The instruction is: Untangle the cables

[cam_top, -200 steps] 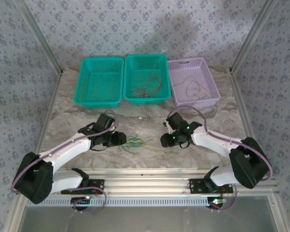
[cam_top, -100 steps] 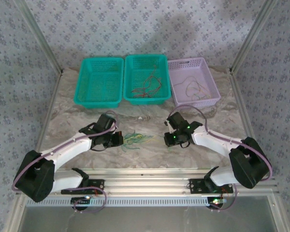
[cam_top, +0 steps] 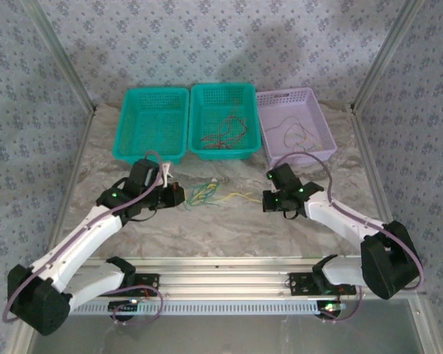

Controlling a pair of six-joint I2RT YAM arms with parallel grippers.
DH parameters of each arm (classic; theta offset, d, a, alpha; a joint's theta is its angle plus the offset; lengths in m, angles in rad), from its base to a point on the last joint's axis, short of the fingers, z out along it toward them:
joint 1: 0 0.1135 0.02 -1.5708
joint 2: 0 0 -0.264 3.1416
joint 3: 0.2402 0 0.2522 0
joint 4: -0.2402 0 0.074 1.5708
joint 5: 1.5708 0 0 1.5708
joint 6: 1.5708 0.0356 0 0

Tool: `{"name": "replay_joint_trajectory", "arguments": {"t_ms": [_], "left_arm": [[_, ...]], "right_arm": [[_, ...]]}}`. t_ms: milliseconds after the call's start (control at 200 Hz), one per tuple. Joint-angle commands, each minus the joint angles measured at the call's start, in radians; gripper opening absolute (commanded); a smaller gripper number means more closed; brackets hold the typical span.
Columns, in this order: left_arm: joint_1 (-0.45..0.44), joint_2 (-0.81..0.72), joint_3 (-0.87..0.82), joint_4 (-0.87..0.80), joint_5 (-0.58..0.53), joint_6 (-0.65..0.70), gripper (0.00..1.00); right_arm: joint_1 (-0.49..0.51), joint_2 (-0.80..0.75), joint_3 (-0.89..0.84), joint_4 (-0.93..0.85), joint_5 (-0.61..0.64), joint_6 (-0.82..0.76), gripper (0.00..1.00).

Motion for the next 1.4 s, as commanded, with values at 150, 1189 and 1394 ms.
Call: {"name": "replay_joint_trajectory", "arguments": {"t_ms": [150,1189,1394], "left_arm": [[0.086,-0.08,0.173,-0.222,-0.007,0.09,0.0],[0.228,-0.097,0.424,-0.475,-0.082,0.261,0.0],[0.229,-0.102,0.393,-0.479,-0.154,0.252,0.0]], "right_arm": [[-0.119,-0.033,-0.017,-0.028,0.097,0.08,0.0],[-0.321,-0.211,-0.075,-0.146,0.237,0.088,0.0],[-0.393,-0.246,-0.109,-0.127,0.202,0.11,0.0]]}}
